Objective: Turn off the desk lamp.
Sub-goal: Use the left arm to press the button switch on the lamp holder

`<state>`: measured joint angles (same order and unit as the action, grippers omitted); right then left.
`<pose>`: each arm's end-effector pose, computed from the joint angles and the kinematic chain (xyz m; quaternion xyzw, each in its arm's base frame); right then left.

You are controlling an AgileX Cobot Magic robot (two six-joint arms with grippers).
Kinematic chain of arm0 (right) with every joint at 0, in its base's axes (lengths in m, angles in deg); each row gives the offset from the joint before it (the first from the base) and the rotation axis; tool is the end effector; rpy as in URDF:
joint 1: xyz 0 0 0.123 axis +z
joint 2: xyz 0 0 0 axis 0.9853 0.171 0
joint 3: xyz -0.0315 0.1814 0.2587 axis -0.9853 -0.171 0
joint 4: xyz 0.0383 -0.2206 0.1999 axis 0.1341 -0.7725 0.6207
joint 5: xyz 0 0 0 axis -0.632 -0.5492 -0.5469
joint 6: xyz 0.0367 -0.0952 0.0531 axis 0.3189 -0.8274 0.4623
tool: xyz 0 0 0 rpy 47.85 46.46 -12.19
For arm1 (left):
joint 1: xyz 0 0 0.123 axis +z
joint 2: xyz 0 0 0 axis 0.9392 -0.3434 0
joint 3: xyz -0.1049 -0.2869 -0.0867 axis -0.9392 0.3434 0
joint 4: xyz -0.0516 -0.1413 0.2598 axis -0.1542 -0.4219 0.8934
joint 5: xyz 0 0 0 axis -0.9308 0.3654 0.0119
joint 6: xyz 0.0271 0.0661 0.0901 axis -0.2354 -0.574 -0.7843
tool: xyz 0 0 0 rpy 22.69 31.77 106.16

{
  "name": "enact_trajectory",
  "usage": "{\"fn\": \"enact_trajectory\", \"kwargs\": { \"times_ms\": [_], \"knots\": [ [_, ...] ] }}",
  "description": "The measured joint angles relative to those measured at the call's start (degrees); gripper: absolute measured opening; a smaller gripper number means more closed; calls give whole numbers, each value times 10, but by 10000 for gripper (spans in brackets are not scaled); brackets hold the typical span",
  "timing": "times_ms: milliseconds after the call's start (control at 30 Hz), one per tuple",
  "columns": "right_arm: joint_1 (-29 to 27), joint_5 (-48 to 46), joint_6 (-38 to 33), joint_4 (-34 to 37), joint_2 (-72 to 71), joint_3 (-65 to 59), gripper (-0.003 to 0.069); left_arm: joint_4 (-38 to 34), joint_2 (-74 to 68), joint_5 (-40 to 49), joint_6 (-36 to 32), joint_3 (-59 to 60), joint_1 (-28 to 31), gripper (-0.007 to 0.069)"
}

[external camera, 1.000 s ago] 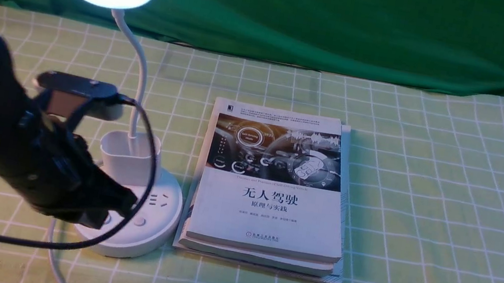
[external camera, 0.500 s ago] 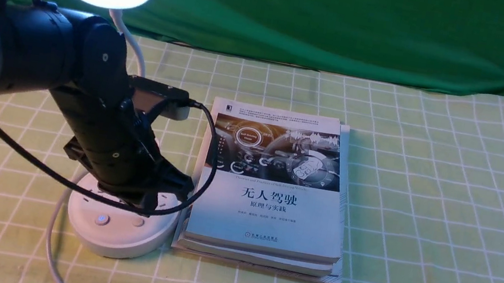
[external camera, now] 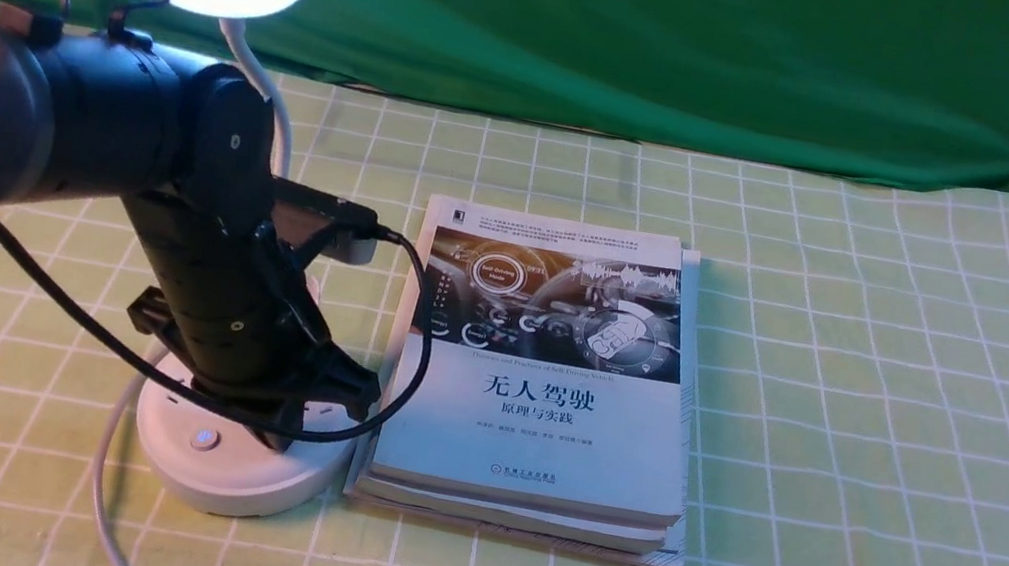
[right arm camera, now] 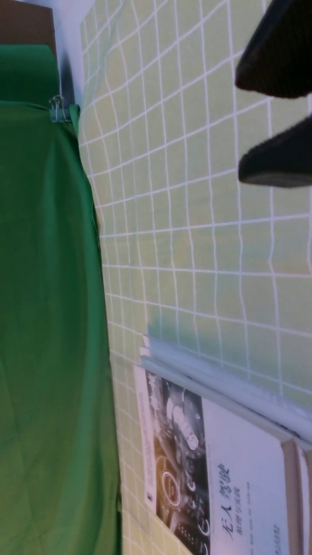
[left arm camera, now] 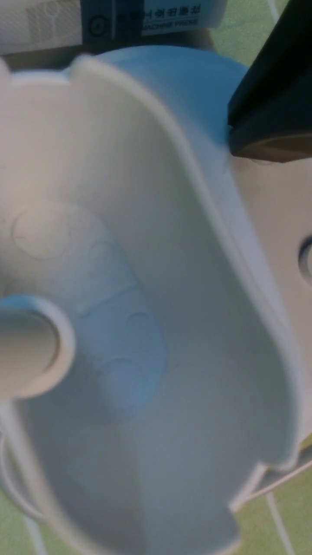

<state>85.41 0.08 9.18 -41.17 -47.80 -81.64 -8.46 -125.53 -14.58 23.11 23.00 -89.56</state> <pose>0.0948 0.0102 0.1823 0.0223 0.7641 0.0863 0.6389 0.3592 -0.1446 0.1661 0.1858 0.9778 -0.0772 0.0594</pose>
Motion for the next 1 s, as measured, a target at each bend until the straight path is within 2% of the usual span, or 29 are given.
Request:
{"fn": "enact_trajectory", "kwargs": {
  "times_ms": [300,667,1000],
  "knots": [
    [0,0,0,0,0,0,238,-2,-12,9,1,-8,0,1],
    [0,0,-1,0,0,0,238,0,36,10,16,-5,-12,1],
    [0,-1,0,0,0,0,238,4,-10,7,19,-6,-14,1]
  ]
}}
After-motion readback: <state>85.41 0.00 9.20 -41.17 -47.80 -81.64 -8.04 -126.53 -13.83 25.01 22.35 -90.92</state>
